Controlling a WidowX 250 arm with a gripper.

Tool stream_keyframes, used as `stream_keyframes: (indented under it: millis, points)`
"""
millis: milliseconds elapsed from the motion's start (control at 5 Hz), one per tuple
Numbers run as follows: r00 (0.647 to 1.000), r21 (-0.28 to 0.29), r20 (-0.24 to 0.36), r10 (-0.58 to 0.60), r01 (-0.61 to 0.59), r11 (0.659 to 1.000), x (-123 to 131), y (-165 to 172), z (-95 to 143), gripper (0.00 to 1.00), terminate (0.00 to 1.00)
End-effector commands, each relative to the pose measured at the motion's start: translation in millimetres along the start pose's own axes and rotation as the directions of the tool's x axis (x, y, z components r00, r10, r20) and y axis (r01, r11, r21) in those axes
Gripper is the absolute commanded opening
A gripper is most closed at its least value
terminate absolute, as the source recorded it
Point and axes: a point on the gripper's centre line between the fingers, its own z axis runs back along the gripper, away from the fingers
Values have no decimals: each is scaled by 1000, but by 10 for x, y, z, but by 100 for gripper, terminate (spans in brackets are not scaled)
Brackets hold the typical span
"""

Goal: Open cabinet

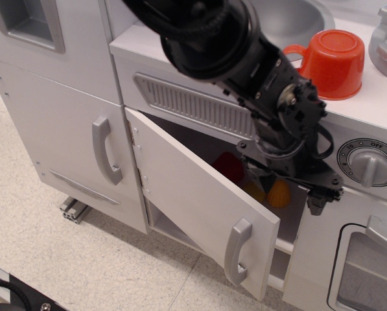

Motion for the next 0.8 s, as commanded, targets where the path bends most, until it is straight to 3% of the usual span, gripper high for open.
stream_keyframes:
  millis: [0,400,600]
  points:
    - [998,91,-52,38,-33,995,-138,306,1,100,0]
    - [988,204,-111,109,-84,975,-650,690,152,100,0]
    - [987,249,-99,126,-98,964,-835,906,233,100,0]
